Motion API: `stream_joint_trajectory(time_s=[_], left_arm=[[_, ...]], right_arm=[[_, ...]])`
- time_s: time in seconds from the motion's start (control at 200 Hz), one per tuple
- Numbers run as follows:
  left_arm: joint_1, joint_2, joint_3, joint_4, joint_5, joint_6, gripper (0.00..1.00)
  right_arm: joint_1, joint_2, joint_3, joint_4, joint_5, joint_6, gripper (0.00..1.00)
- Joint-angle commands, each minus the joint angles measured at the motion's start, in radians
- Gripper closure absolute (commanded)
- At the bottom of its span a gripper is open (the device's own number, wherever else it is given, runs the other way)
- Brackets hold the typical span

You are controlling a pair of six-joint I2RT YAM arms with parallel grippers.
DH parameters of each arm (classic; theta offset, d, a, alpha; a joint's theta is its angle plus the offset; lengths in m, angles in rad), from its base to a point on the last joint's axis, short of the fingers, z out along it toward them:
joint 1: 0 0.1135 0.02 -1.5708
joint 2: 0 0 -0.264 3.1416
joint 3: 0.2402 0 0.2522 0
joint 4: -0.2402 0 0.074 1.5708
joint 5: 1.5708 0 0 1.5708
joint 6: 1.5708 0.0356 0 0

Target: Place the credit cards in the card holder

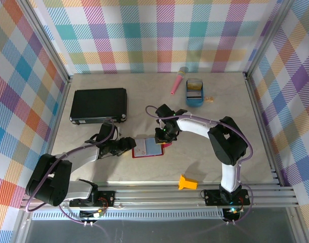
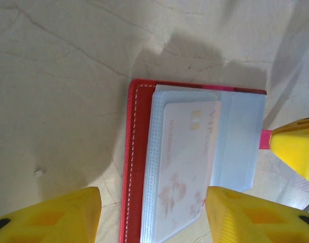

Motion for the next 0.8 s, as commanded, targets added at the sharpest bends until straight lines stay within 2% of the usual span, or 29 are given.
stream_joint_trajectory(time_s=[0.0,0.795], left_arm=[[-0.014,0.011,0.04,0.001,-0.016,0.023,0.43],[-0.051,0.097,0.069,0.037,-0.012,0.023,0.43]], right_arm=[[0.005,0.031,0.026,-0.01,-0.018,0.006,0.83],[0.002,0.075,0.019,0.005,-0.049,0.031,0.83]])
